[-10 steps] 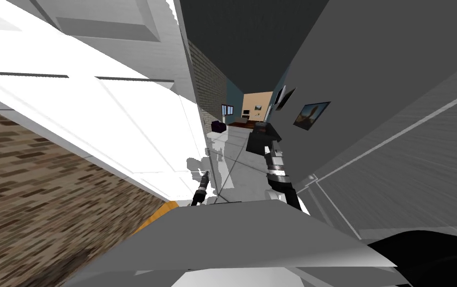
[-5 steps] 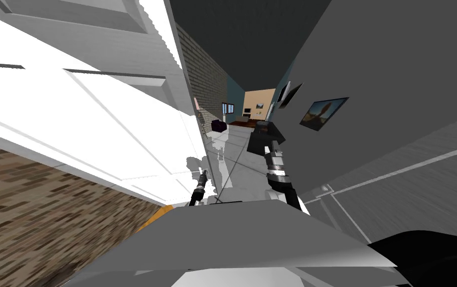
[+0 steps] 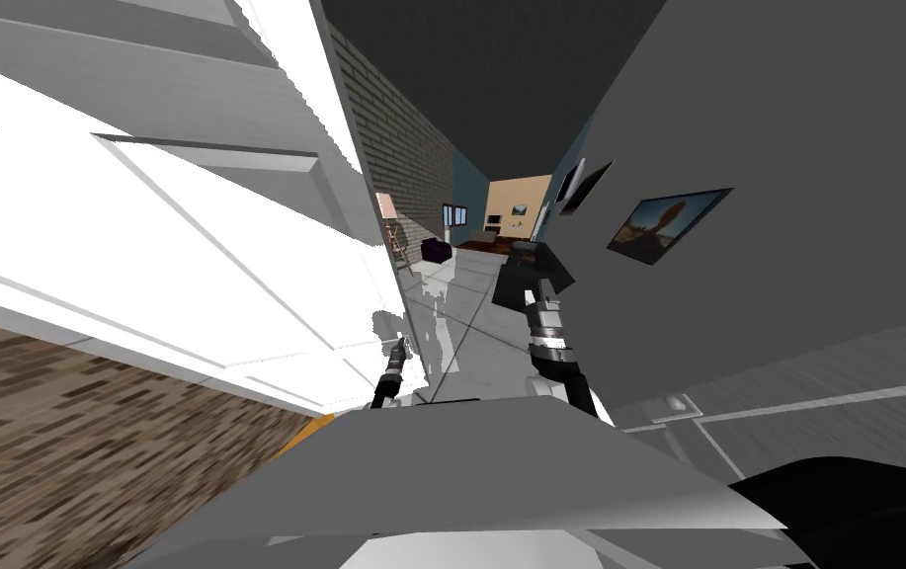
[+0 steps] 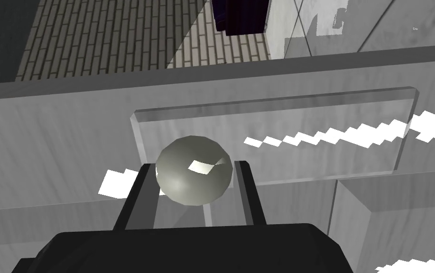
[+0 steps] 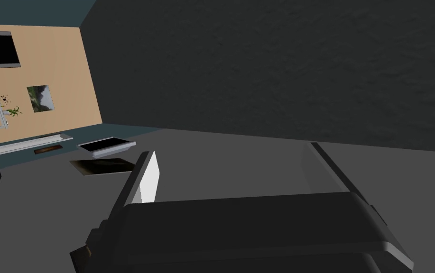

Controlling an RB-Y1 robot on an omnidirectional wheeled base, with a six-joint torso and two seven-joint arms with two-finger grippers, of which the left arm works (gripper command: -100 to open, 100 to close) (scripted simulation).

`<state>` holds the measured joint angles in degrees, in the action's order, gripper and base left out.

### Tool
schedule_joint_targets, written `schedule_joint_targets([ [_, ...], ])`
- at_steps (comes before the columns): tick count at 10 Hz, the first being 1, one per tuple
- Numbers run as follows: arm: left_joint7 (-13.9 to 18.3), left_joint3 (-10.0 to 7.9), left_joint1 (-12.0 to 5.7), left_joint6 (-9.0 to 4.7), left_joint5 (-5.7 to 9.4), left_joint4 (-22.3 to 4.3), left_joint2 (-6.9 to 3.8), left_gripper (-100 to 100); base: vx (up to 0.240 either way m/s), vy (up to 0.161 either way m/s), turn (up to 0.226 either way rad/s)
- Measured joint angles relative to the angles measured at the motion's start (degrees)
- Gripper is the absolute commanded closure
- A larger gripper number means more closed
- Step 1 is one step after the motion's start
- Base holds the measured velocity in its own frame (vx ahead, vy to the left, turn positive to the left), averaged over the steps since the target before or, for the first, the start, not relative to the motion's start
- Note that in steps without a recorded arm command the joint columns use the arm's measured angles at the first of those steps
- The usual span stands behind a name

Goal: Push the door open

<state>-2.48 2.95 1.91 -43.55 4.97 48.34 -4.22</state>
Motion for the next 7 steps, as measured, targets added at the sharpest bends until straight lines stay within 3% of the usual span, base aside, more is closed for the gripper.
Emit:
schedule_joint_targets([
  [2, -0.2, -1.17, -0.81, -0.55, 0.49, -1.4, -0.27, 100, 0.131, -0.055, 0.057],
  [7, -1.1, -3.96, -1.58, -0.07, 1.60, -1.7, -0.17, 100, 0.125, -0.045, 0.068],
])
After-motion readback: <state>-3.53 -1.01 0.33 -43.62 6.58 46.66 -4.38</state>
